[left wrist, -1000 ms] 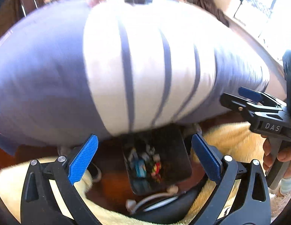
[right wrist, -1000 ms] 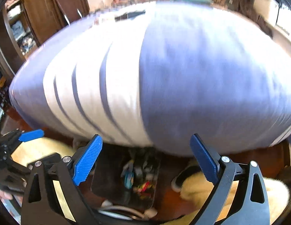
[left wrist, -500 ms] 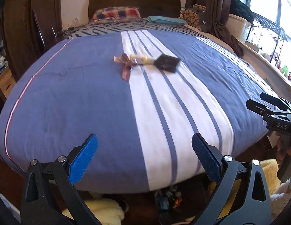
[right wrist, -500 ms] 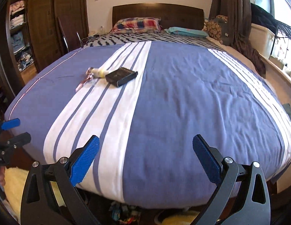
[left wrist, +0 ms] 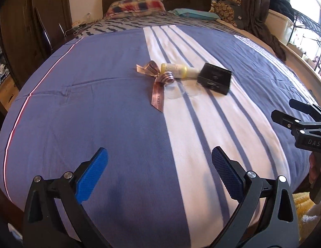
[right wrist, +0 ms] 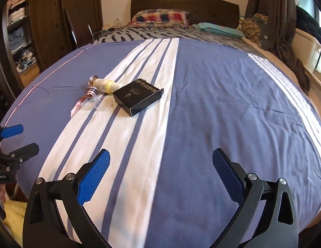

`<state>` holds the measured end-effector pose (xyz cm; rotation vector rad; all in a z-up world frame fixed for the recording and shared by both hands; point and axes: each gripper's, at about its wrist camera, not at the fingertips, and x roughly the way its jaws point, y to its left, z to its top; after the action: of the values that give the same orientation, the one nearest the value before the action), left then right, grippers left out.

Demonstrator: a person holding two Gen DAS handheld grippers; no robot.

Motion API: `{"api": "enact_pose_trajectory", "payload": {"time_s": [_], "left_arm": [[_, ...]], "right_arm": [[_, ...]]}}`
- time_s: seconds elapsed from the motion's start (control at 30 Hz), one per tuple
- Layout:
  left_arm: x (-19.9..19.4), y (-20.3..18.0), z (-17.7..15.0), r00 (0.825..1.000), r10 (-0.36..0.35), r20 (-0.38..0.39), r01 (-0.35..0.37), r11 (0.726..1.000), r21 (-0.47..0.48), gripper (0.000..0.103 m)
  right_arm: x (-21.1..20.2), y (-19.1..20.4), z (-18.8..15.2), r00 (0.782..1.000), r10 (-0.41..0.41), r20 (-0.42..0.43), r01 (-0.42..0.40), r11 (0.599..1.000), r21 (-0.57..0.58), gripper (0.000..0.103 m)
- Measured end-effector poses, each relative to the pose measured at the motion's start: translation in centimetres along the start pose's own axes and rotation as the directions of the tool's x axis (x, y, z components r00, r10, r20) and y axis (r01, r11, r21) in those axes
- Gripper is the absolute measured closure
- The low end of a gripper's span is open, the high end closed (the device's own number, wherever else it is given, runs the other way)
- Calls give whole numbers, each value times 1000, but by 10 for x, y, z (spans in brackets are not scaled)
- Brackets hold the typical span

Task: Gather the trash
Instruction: 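Raise both tools back toward the remaining items on the bed, then grasp the black MARRY&ARD box with the right tool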

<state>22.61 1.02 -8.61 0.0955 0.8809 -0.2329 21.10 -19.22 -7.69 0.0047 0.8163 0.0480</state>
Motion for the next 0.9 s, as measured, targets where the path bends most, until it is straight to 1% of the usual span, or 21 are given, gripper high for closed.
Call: {"api": "enact_pose_trajectory", "payload": {"time_s": [0.1, 0.2, 0.37, 0.5, 0.63, 0.77, 0.8, 0.83, 0.87, 0.9], "left_arm": [[14, 6, 11, 1000, 6, -11, -6, 1000, -8, 8], [26, 12, 21, 1000, 8, -18, -8, 1000, -16, 8], [40, 19, 36, 1000, 7, -26, -8, 1000, -14, 8], [48, 24, 46, 1000, 5, -27, -6, 1000, -13, 8], [56, 23, 52, 999, 2, -35, -2, 1000, -4, 8], [63, 14, 58, 999, -14, -39, 15, 1000, 11, 8], [65, 11, 59, 999, -21, -38, 22, 1000, 14, 8], [65, 8, 60, 999, -29, -38, 29, 999, 16, 8], [67, 4, 61, 999, -40, -37, 40, 999, 20, 8], [68, -1, 63, 998, -51, -38, 52, 998, 24, 9]], "right_arm": [[26, 5, 14, 999, 2, -38, -2, 1000, -9, 4], [52, 13, 31, 998, -13, -67, 10, 999, -53, 4], [93, 26, 55, 993, -14, -116, 3, 995, -101, 4], [113, 35, 68, 991, -37, -130, 18, 989, -144, 4], [125, 42, 80, 990, -66, -124, 40, 979, -199, 4], [136, 45, 88, 991, -38, -132, 5, 971, -241, 5], [138, 44, 89, 990, -13, -139, -21, 971, -238, 11], [139, 41, 90, 988, 36, -152, -69, 972, -223, 20], [139, 38, 90, 986, 58, -158, -91, 973, -211, 20], [137, 35, 90, 986, 61, -154, -92, 975, -203, 20]]}}
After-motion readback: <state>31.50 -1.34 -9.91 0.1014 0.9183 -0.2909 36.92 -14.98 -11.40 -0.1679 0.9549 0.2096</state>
